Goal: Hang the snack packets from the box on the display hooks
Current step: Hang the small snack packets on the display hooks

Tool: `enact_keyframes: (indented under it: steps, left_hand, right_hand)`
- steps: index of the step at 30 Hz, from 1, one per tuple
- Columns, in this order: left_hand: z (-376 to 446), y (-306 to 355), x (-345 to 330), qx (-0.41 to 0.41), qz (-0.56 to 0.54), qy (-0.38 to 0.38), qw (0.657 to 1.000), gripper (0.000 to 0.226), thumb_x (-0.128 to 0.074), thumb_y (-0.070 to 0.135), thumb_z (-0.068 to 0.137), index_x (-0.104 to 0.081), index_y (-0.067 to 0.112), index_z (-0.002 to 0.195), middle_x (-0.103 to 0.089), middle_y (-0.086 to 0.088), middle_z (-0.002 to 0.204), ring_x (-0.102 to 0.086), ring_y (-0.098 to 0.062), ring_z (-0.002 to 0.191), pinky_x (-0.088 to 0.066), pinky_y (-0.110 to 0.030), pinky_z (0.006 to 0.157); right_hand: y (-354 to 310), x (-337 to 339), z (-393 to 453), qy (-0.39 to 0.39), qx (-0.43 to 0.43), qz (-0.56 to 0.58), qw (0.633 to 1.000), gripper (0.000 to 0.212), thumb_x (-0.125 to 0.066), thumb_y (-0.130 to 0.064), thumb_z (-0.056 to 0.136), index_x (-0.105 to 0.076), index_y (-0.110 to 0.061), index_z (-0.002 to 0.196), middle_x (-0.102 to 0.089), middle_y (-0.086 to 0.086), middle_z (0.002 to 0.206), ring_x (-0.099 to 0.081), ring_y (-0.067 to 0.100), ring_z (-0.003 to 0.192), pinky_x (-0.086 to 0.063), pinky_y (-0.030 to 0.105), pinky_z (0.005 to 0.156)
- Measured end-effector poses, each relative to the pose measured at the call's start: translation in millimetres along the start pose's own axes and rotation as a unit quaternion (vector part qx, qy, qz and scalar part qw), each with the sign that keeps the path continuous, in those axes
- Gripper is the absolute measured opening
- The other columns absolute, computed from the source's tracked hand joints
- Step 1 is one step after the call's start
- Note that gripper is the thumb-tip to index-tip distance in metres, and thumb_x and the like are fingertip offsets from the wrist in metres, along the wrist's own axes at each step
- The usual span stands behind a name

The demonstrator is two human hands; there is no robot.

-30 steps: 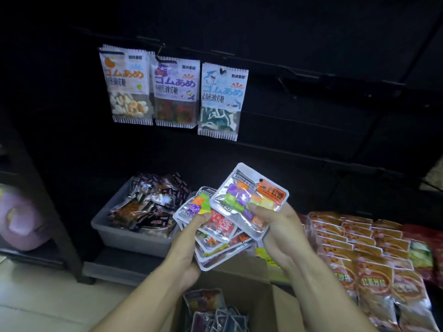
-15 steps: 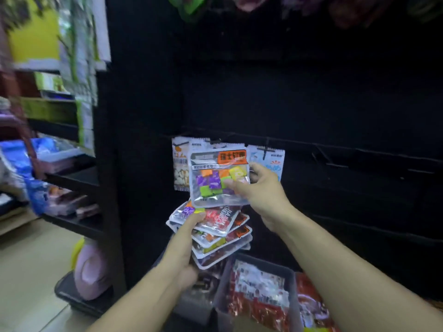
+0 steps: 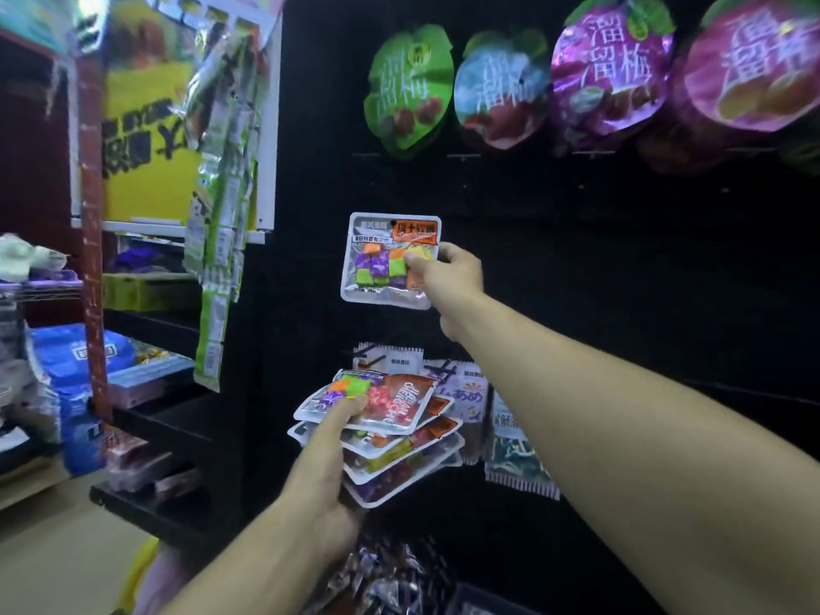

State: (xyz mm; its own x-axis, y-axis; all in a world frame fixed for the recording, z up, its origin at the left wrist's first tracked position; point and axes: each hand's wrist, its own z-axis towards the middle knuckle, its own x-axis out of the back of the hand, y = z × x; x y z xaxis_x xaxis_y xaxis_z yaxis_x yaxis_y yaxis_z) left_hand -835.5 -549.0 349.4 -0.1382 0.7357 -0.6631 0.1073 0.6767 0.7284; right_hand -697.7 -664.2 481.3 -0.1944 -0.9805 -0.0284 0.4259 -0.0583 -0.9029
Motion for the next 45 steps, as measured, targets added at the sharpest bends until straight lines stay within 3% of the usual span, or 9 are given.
enact_keyframes:
  steps: [7,13,17,22,25,31,33,37,45]
  left_hand:
    - [22.3,36.0,-9.7,-0.012,-0.026,-0.001,1.0,0.029,-0.075,0.028,0.094,-0.074,0.007,0.113,-0.081,-0.022,0.105,-0.077,-0.041,0.096,-0.062,-0.055,0.087]
    - [38.2,46.9,-10.4,-0.03,-0.024,-0.011,0.999,0.025,-0.075,0.03,0.093,-0.074,0.009,0.105,-0.082,-0.019,0.095,-0.077,-0.034,0.075,-0.066,-0.045,0.057]
    - [40.2,43.3,-9.2,-0.019,-0.03,-0.021,0.999,0.031,-0.076,0.03,0.092,-0.075,0.007,0.112,-0.081,-0.021,0.102,-0.077,-0.04,0.095,-0.062,-0.049,0.077]
    - [41.6,38.2,-5.0,-0.008,-0.033,-0.026,0.999,0.038,-0.076,0.028,0.091,-0.073,0.006,0.122,-0.08,-0.024,0.107,-0.074,-0.048,0.108,-0.058,-0.063,0.097]
    - [41.9,37.9,-2.8,-0.004,-0.03,-0.026,0.999,0.041,-0.075,0.029,0.091,-0.072,0.005,0.124,-0.079,-0.026,0.11,-0.073,-0.05,0.111,-0.053,-0.067,0.104]
    - [43.1,36.7,-1.7,-0.009,-0.027,-0.015,0.999,0.044,-0.074,0.031,0.091,-0.072,0.007,0.128,-0.08,-0.023,0.11,-0.075,-0.047,0.106,-0.059,-0.062,0.097]
    - [44.0,34.1,0.2,-0.009,-0.026,-0.012,1.0,0.042,-0.074,0.031,0.092,-0.073,0.008,0.127,-0.081,-0.022,0.108,-0.077,-0.043,0.097,-0.064,-0.055,0.083]
    - [46.1,25.4,5.0,-0.005,-0.026,-0.023,0.999,0.04,-0.073,0.032,0.093,-0.074,0.008,0.125,-0.081,-0.02,0.105,-0.077,-0.038,0.085,-0.064,-0.045,0.071]
    - [45.5,15.7,13.6,-0.013,-0.019,-0.041,0.999,0.031,-0.074,0.03,0.092,-0.076,0.01,0.115,-0.082,-0.018,0.102,-0.079,-0.035,0.077,-0.065,-0.042,0.068]
  right_hand:
    - [-18.9,-45.5,64.6,0.024,0.035,-0.029,0.999,0.008,-0.075,-0.015,0.097,-0.073,-0.015,0.104,-0.079,0.003,0.101,-0.078,0.017,0.087,-0.062,0.029,0.071]
    - [-25.8,-62.0,91.3,0.056,0.035,-0.033,0.997,0.009,-0.075,-0.018,0.097,-0.075,-0.013,0.105,-0.078,0.003,0.101,-0.075,0.02,0.09,-0.056,0.028,0.068]
    - [-27.0,-63.0,92.0,0.055,0.032,-0.025,0.998,0.007,-0.075,-0.017,0.097,-0.075,-0.013,0.103,-0.078,0.002,0.099,-0.075,0.018,0.086,-0.054,0.025,0.062]
    - [-29.4,-60.7,87.0,0.043,-0.017,0.034,0.998,0.016,-0.073,-0.012,0.097,-0.065,-0.018,0.085,-0.078,0.007,0.102,-0.077,0.024,0.093,-0.064,0.037,0.082]
    - [-30.8,-58.4,85.7,0.043,-0.024,0.035,0.998,0.019,-0.071,-0.01,0.098,-0.063,-0.019,0.083,-0.077,0.008,0.101,-0.077,0.023,0.09,-0.065,0.036,0.081]
    - [-34.3,-59.5,86.1,0.038,-0.047,0.025,0.998,0.014,-0.07,-0.011,0.097,-0.064,-0.015,0.085,-0.078,0.009,0.094,-0.078,0.025,0.084,-0.066,0.043,0.084]
    - [-34.5,-59.8,88.2,0.045,-0.045,0.012,0.998,0.015,-0.07,-0.011,0.097,-0.064,-0.015,0.085,-0.078,0.009,0.095,-0.078,0.026,0.086,-0.066,0.043,0.084]
    - [-30.4,-59.4,97.6,0.079,-0.033,-0.056,0.995,0.007,-0.072,-0.012,0.095,-0.072,-0.011,0.102,-0.076,0.006,0.101,-0.073,0.021,0.086,-0.058,0.03,0.068]
    - [-6.4,-37.5,100.1,0.093,-0.022,-0.154,0.983,0.031,-0.048,-0.003,0.103,-0.068,-0.007,0.127,-0.072,0.012,0.125,-0.07,0.026,0.111,-0.06,0.034,0.093]
